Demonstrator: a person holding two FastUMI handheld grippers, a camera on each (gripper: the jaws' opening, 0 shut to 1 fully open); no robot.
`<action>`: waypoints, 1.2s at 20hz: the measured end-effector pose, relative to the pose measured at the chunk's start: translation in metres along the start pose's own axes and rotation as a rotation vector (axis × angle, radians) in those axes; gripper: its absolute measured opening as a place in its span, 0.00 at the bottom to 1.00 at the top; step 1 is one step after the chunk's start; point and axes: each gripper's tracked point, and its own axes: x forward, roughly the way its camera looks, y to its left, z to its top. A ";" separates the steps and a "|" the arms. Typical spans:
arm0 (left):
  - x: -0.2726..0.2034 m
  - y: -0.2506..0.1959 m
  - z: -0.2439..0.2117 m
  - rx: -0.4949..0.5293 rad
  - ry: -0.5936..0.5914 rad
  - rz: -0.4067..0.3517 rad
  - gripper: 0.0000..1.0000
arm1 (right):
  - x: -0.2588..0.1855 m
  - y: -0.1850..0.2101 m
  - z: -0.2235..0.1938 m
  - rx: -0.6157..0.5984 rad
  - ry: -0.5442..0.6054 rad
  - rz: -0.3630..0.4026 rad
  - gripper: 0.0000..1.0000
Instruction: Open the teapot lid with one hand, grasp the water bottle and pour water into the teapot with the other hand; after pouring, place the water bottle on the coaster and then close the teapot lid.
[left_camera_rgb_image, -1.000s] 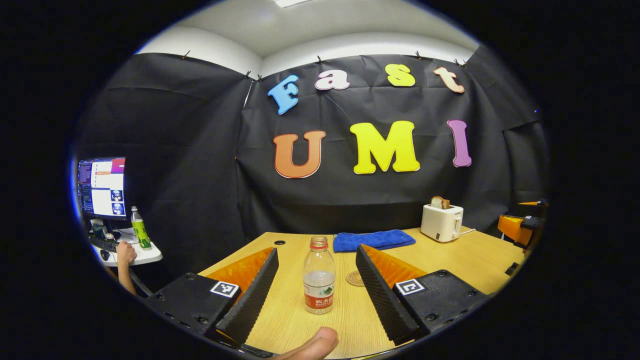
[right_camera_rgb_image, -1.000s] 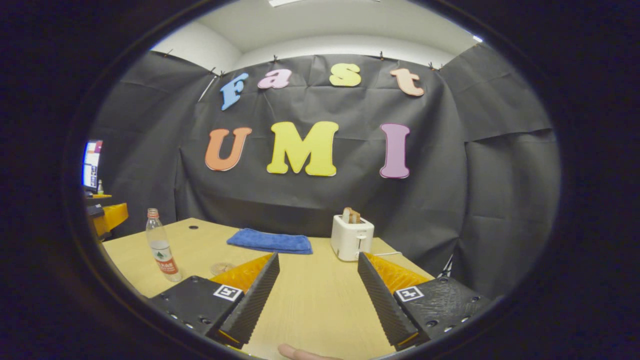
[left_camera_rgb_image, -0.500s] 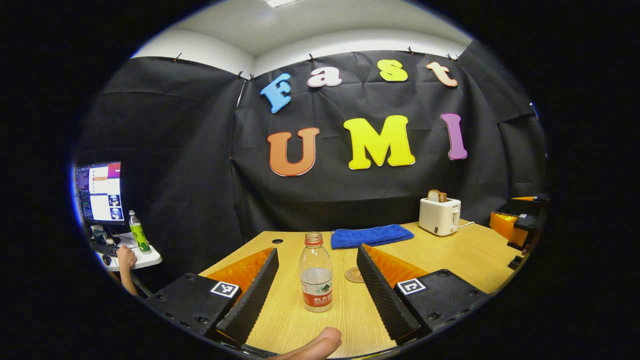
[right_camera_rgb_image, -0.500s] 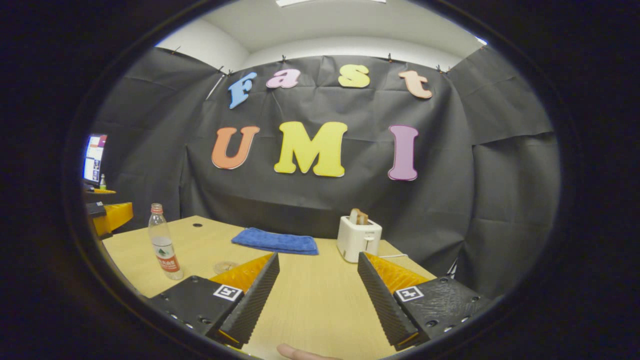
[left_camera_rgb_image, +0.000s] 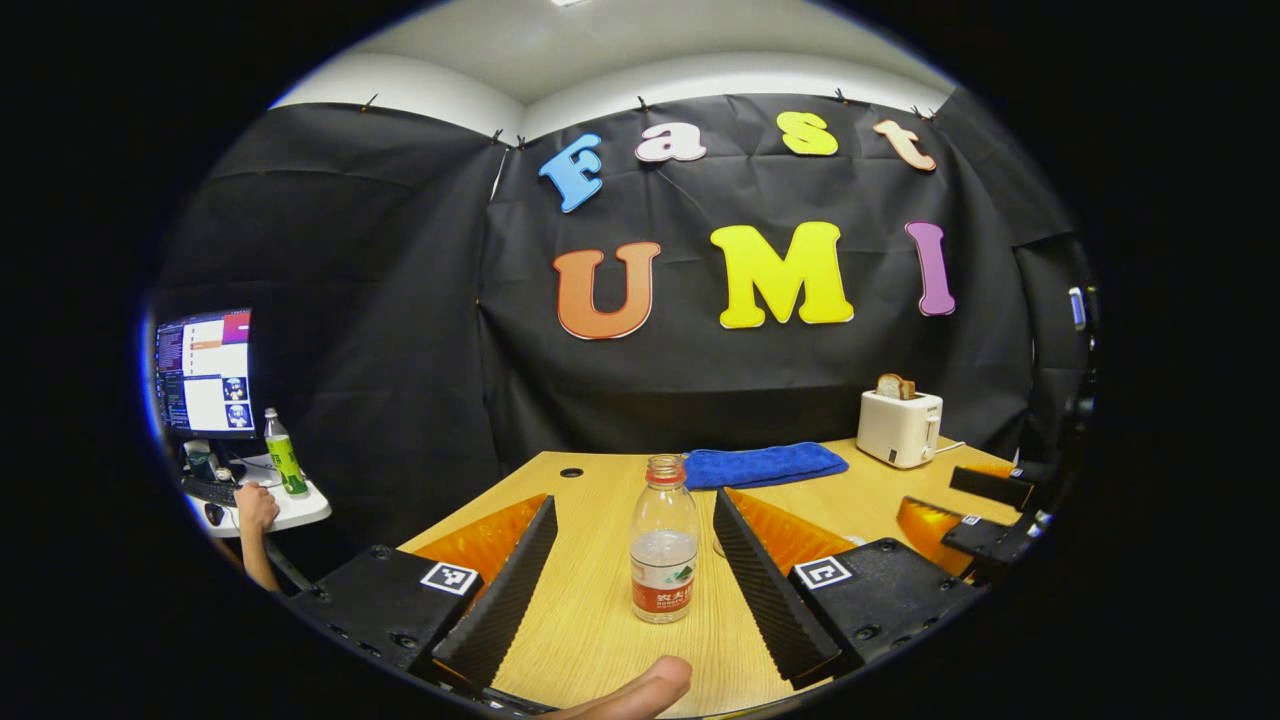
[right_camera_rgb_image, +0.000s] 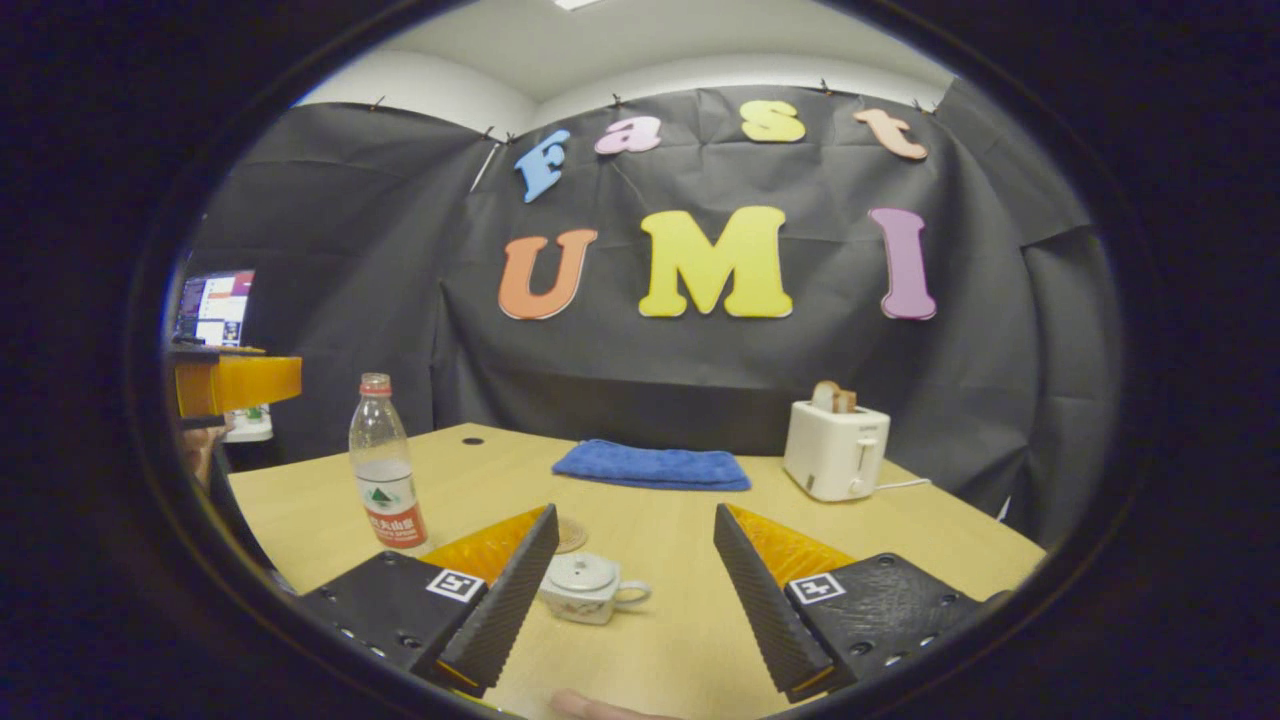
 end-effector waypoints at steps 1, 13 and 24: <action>0.001 0.001 0.000 0.003 -0.003 0.001 0.99 | 0.008 0.005 -0.004 0.002 0.009 0.004 0.94; 0.013 0.015 -0.015 -0.009 0.033 0.004 0.99 | 0.060 0.031 -0.056 0.023 0.142 0.042 0.56; 0.024 0.003 -0.022 -0.051 0.036 -0.056 0.99 | 0.072 0.035 -0.058 0.047 0.149 0.081 0.02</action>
